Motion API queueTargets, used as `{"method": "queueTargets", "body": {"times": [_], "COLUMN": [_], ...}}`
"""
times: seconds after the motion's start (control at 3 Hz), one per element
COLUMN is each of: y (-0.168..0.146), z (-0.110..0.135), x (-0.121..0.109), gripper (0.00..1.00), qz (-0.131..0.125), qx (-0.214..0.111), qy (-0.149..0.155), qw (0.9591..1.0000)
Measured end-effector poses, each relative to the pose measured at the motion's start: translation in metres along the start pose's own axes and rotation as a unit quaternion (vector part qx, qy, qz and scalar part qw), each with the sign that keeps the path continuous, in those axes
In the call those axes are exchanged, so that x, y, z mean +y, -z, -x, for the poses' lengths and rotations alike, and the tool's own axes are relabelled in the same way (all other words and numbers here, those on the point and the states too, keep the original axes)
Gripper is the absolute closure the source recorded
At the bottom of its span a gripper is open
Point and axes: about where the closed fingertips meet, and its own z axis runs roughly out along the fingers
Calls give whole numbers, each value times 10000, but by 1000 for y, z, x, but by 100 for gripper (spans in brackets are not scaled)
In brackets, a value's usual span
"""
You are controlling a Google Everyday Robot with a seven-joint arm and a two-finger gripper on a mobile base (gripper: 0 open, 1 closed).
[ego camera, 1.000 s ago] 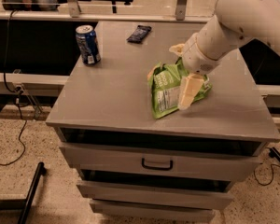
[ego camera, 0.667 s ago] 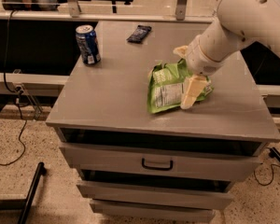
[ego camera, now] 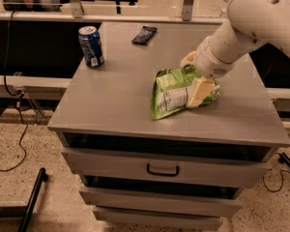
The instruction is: Move green rice chip bag near pepsi can
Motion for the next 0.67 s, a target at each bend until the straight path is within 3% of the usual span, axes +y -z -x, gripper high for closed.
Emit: {"method": "queueTargets", "body": {"times": [0.67], "y": [11], "z": [5], "x": [-8], "gripper": [99], "qz": [46], "qx": [-38], "qy": [-104], "qw": [9999]}}
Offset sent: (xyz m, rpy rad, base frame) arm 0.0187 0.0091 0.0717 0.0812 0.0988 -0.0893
